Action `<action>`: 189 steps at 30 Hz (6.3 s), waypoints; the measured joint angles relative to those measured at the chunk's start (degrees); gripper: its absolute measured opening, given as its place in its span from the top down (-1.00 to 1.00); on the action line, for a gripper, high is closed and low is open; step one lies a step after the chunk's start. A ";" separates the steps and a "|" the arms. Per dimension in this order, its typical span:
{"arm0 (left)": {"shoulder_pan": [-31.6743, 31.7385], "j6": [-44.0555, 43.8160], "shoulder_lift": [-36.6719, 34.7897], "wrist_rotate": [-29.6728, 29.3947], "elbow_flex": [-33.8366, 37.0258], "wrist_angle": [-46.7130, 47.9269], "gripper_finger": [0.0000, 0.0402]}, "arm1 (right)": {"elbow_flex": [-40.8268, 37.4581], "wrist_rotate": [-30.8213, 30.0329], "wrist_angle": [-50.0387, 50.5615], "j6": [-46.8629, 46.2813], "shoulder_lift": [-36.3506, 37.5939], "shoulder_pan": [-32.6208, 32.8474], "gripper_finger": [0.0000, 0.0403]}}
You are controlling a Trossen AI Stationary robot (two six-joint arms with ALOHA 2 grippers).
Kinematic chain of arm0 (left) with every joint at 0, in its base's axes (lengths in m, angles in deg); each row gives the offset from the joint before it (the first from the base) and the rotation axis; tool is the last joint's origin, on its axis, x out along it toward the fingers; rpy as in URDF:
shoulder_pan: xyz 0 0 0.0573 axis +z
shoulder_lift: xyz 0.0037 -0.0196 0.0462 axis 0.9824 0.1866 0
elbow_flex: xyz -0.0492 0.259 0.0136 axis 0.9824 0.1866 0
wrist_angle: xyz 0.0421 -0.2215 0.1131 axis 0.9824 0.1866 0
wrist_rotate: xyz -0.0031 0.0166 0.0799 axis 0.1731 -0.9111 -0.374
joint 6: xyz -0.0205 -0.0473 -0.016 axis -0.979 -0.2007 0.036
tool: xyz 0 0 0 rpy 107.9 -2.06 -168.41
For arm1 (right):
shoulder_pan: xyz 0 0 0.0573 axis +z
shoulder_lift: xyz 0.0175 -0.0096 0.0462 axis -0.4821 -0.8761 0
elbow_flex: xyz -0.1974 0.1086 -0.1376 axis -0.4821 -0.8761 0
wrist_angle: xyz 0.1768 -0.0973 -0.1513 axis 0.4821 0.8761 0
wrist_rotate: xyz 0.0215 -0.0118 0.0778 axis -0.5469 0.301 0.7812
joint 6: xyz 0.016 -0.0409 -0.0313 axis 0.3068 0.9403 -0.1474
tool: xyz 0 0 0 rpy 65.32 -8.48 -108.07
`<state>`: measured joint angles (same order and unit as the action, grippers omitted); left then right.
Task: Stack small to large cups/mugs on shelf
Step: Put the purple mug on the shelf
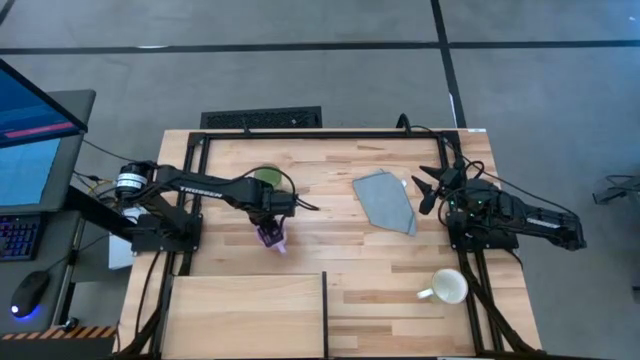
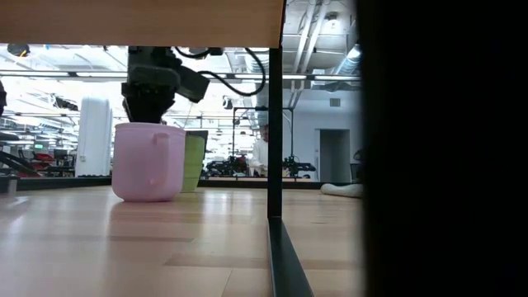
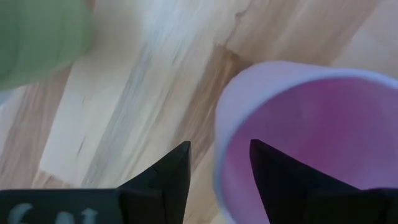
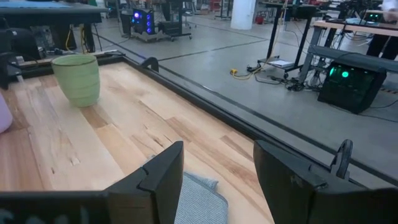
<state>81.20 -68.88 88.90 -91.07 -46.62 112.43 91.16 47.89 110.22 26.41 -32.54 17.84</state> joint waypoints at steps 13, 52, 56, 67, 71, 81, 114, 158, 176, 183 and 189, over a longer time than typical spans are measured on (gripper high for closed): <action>0.02 -1.71 0.00 -0.54 0.00 1.35 0.22 | 0.00 0.02 0.00 0.00 0.00 0.00 -0.07; 0.02 2.24 -0.02 -9.61 0.02 1.09 0.26 | -0.02 0.04 0.00 0.00 0.00 0.00 -0.07; 0.02 2.25 -0.02 -9.56 0.02 1.09 0.44 | -0.02 0.04 0.00 0.00 0.00 0.00 -0.07; 0.02 4.36 -0.37 -8.51 -0.17 0.95 0.96 | -0.02 0.04 0.00 0.00 0.00 0.00 -0.07; 0.04 6.59 -0.22 -7.09 -0.09 0.93 0.94 | -0.02 0.04 0.00 0.00 0.02 0.00 -0.07; 0.15 6.10 -0.22 -5.94 -0.11 1.06 0.98 | -0.02 0.06 0.02 -0.02 0.01 0.00 -0.07; 0.82 12.05 -0.06 -1.47 -0.13 1.26 1.00 | -0.02 0.06 0.04 0.00 0.00 0.00 -0.07; -2.09 23.64 -5.47 -1.69 -29.16 32.79 1.00 | -0.02 0.02 1.43 -2.69 0.02 0.00 -0.07; -25.30 4.82 -12.17 -0.16 -29.16 32.77 1.00 | -0.02 -0.09 3.91 -9.49 0.02 0.00 -0.07; -34.32 -5.53 -12.17 -0.17 -29.14 32.74 1.00 | -0.02 -0.07 3.88 -11.75 0.02 0.00 -0.07; -41.52 -13.35 -11.98 0.67 -29.14 32.74 1.00 | -0.02 -0.04 3.89 -15.17 0.02 0.00 -0.07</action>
<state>39.68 -82.22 76.92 -90.41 -75.75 145.17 91.13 47.85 114.11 11.24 -32.52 17.84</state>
